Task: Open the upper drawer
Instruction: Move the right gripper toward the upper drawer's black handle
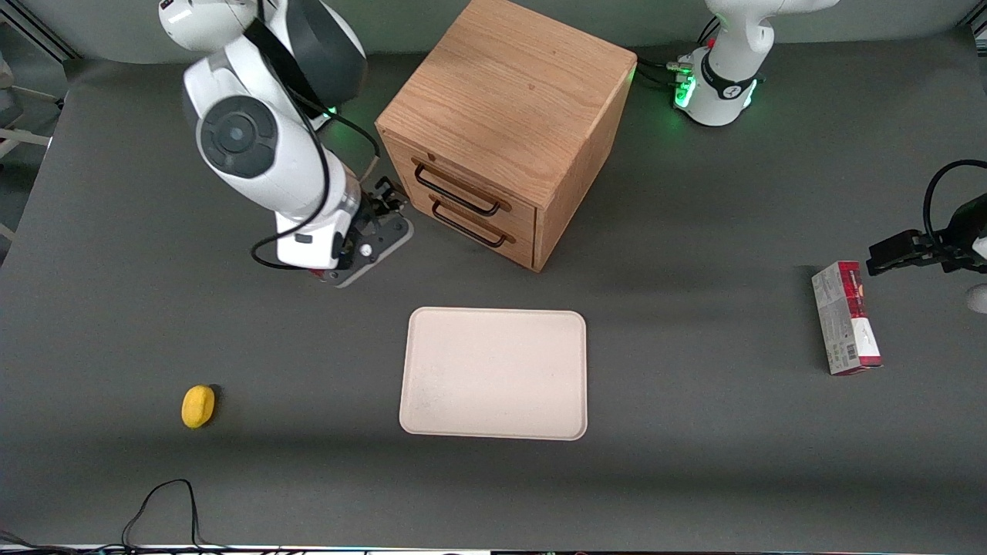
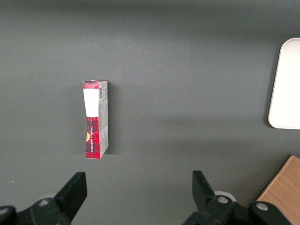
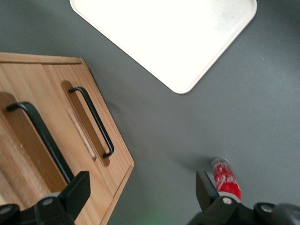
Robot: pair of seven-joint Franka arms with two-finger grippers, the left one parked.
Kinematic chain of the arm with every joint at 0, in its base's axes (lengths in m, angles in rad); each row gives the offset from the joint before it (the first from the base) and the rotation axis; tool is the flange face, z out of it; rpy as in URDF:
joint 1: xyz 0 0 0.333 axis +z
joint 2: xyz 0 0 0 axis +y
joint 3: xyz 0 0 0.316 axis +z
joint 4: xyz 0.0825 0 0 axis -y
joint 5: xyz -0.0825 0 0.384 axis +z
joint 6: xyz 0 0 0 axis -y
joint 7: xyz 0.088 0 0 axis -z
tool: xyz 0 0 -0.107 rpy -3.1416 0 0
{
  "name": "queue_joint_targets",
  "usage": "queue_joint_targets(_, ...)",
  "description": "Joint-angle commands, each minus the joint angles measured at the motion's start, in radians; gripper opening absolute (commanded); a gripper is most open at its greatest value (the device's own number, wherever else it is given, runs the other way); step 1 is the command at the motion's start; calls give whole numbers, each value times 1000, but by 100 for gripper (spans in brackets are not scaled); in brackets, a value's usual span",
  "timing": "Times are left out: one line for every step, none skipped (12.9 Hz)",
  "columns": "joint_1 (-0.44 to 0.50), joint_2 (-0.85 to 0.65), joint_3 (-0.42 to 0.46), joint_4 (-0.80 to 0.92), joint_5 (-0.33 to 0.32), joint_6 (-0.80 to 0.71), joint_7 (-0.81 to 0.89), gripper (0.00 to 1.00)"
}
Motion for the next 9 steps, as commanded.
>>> queue_joint_targets(-6,68,27,90,20,-7,-44,100)
queue_joint_targets(-6,76,46,91,29,-7,-65,100)
queue_joint_targets(-6,80,75,93,32,-7,-108,100)
queue_joint_targets(-4,80,78,91,34,-7,-130,100)
queue_joint_targets(6,84,80,90,34,-8,-130,100)
queue_joint_targets(9,91,80,90,37,-11,-128,100)
queue_joint_targets(9,96,87,88,49,-16,-131,100)
queue_joint_targets(12,99,93,82,51,-18,-134,100)
queue_joint_targets(17,111,106,80,58,-21,-144,100)
